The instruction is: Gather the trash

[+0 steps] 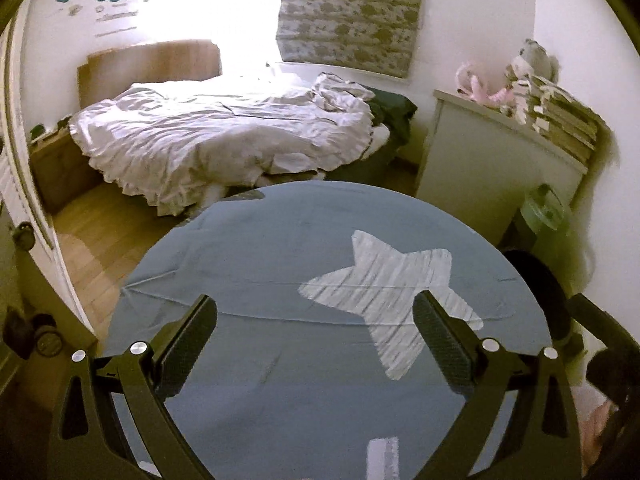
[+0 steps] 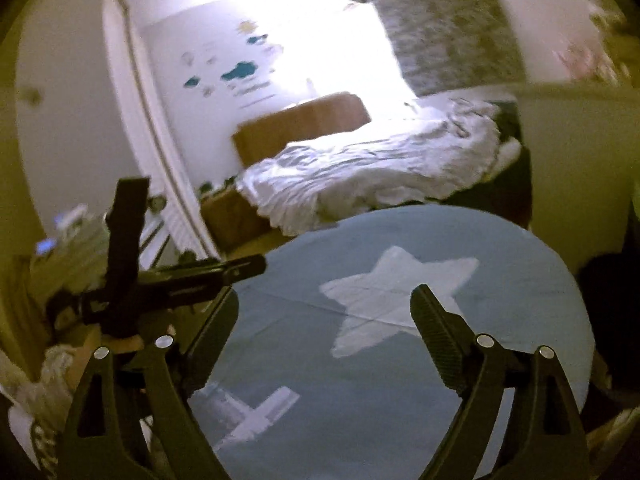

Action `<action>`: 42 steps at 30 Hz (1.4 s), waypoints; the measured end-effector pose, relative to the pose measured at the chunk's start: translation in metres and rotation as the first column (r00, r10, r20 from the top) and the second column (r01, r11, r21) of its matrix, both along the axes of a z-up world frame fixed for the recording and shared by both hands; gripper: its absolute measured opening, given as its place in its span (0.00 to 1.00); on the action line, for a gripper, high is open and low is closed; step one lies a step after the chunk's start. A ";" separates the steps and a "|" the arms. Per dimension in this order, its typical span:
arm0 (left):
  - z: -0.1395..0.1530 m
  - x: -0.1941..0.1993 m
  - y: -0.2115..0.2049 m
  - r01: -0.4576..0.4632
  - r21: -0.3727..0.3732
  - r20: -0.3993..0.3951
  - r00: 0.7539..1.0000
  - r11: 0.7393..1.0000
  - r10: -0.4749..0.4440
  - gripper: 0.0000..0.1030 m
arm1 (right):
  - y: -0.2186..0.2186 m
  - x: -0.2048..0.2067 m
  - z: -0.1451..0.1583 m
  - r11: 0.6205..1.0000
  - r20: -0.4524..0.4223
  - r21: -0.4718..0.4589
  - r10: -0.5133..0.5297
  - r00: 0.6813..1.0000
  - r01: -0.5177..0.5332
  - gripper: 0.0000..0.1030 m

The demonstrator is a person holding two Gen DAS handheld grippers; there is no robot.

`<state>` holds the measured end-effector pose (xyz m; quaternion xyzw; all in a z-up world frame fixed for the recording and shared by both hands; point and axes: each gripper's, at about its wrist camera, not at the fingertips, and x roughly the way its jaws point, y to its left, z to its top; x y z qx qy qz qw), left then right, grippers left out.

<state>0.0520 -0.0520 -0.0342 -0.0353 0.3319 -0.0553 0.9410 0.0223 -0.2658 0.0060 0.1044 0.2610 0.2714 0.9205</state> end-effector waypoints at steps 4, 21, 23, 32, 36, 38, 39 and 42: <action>0.001 -0.005 0.014 -0.021 -0.013 0.009 1.000 1.000 0.021 0.95 | 0.025 -0.004 0.007 0.998 0.027 -0.055 0.030 0.999 -0.028 0.84; 0.000 -0.020 0.037 -0.039 -0.037 0.019 0.999 0.999 0.040 0.95 | 0.051 -0.007 0.009 0.995 0.045 -0.086 0.047 0.998 -0.043 0.89; 0.001 -0.022 0.037 -0.039 -0.038 0.023 0.999 0.999 0.040 0.95 | 0.050 -0.008 0.010 0.995 0.047 -0.088 0.048 0.998 -0.044 0.89; 0.003 -0.025 0.037 -0.035 -0.033 0.029 0.999 0.999 0.036 0.95 | 0.048 -0.011 0.010 0.995 0.053 -0.085 0.048 0.997 -0.044 0.89; 0.004 -0.027 0.034 -0.033 -0.028 0.032 0.999 0.999 0.034 0.95 | 0.049 -0.016 0.012 0.996 0.057 -0.081 0.049 0.997 -0.044 0.89; 0.005 -0.027 0.033 -0.033 -0.028 0.033 0.999 0.999 0.034 0.95 | 0.048 -0.017 0.012 0.996 0.059 -0.080 0.049 0.997 -0.044 0.89; 0.005 -0.027 0.033 -0.034 -0.027 0.033 0.999 0.999 0.035 0.95 | 0.048 -0.017 0.012 0.996 0.059 -0.079 0.049 0.997 -0.044 0.89; 0.006 -0.028 0.034 -0.043 -0.024 0.038 0.998 0.999 0.044 0.95 | 0.047 -0.019 0.014 0.996 0.061 -0.076 0.046 0.997 -0.041 0.89</action>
